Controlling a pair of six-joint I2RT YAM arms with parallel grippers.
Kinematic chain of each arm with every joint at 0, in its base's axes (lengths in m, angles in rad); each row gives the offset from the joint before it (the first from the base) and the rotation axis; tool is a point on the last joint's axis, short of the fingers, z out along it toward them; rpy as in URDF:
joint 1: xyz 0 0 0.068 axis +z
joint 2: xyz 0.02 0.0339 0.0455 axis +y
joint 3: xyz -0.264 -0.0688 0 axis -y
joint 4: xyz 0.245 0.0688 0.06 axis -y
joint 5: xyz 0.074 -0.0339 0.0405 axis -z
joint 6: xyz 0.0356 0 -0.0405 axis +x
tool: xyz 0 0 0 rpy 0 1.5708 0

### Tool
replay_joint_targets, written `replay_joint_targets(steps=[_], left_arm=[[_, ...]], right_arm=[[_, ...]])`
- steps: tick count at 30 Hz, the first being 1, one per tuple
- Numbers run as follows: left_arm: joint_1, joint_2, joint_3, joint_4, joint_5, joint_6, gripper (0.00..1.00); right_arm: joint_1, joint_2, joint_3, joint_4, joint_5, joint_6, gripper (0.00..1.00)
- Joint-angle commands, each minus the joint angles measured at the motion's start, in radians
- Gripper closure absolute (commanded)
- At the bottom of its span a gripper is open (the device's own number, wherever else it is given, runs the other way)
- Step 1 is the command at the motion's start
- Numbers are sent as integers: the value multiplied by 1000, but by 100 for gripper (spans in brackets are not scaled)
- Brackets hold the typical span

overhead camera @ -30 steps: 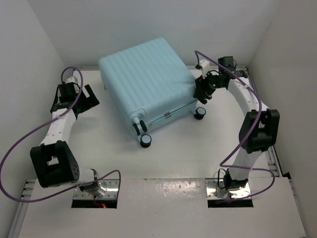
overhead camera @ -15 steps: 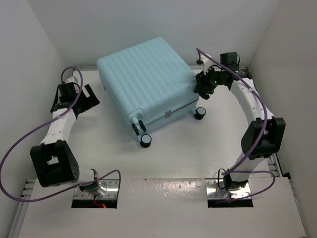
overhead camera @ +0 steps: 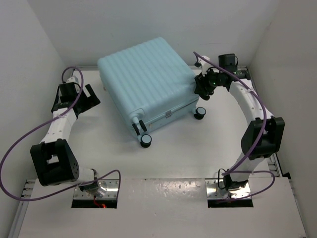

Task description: Pack the luggage

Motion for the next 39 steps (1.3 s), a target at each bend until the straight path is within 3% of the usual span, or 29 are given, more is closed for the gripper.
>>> replay_joint_targets(steps=[1, 3, 7, 11, 12, 17, 22, 23, 25, 27, 28, 29, 30, 32, 36, 38, 39], left_arm=[[-17, -11, 10, 34, 2, -7, 1], [-17, -23, 10, 43, -7, -7, 1], [-26, -89, 10, 52, -41, -16, 1], [-26, -161, 10, 52, -88, 11, 1], [-26, -182, 10, 52, -109, 11, 1], [-17, -219, 37, -37, -147, 36, 1], [-17, -313, -31, -14, -105, 10, 3], [-17, -342, -41, -14, -126, -5, 4], [-17, -366, -62, -14, -137, -28, 6], [-17, -389, -76, -14, -162, -41, 7], [-17, -409, -76, -14, -171, -41, 7], [-17, -420, -87, -14, -171, -41, 7], [-17, -429, -96, -14, -180, -41, 7], [-17, -445, -96, -24, -180, -41, 7], [-17, -484, -117, -44, -180, -41, 7], [-17, -498, -127, -54, -180, -32, 7], [-17, -498, -137, -63, -189, -31, 7]], right_arm=[[-42, -66, -9, 167, 113, -9, 50], [-46, -89, -14, 188, 122, 14, 35], [-82, -150, -23, 220, 139, 74, 26], [-147, -245, -119, 329, 163, 215, 24], [-160, -309, -158, 381, 103, 297, 24], [-130, -484, -337, 493, -116, 404, 24], [40, -560, -624, 640, -263, 684, 59], [111, -572, -652, 644, -228, 750, 75], [251, -612, -808, 741, 64, 790, 87], [460, -672, -918, 925, 209, 733, 86], [516, -693, -1091, 1005, 352, 664, 86], [623, -699, -1141, 1162, 467, 631, 86], [716, -677, -1213, 1294, 526, 598, 80], [778, -663, -1273, 1418, 585, 556, 80], [822, -603, -1327, 1507, 536, 640, 65], [807, -571, -1325, 1491, 487, 776, 50], [799, -561, -1325, 1483, 482, 806, 52]])
